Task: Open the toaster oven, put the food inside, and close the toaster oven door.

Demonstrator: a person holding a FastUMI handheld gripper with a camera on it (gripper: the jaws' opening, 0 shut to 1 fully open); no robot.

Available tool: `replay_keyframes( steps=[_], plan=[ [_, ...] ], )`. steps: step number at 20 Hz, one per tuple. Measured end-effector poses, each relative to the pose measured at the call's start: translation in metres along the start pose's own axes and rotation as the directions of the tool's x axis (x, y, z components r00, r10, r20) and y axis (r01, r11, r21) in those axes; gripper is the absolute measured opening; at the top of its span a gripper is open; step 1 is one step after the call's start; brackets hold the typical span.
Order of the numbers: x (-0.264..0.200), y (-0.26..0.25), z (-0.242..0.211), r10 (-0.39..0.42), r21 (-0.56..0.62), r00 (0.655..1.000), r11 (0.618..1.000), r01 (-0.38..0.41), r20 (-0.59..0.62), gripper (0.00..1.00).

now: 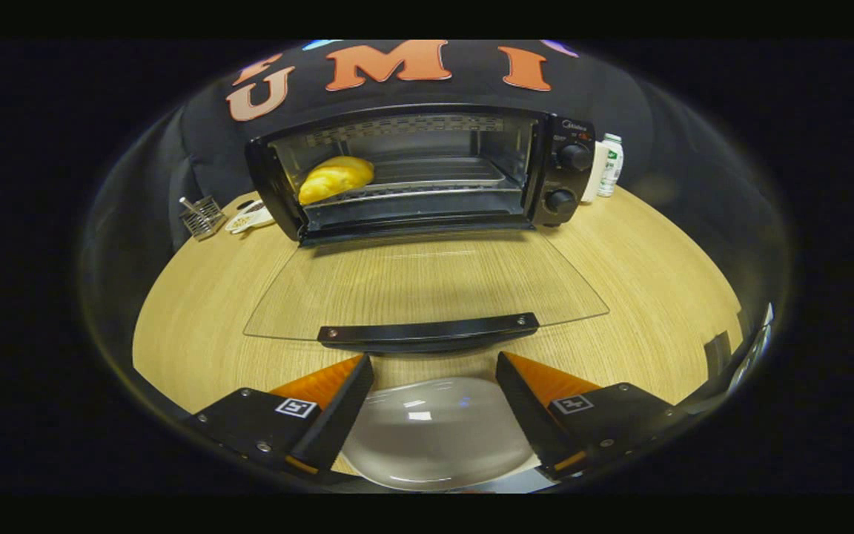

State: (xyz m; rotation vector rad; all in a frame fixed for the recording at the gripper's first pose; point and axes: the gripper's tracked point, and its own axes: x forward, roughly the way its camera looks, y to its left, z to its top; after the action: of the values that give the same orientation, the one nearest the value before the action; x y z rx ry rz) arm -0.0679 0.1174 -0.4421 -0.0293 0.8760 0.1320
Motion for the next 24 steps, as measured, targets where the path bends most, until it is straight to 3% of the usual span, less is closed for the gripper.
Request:
replay_keyframes(
  steps=[24],
  plan=[
    [-0.043,0.002,0.134,0.030,-0.005,0.982,1.000,-0.029,0.186,1.00]
  ],
)
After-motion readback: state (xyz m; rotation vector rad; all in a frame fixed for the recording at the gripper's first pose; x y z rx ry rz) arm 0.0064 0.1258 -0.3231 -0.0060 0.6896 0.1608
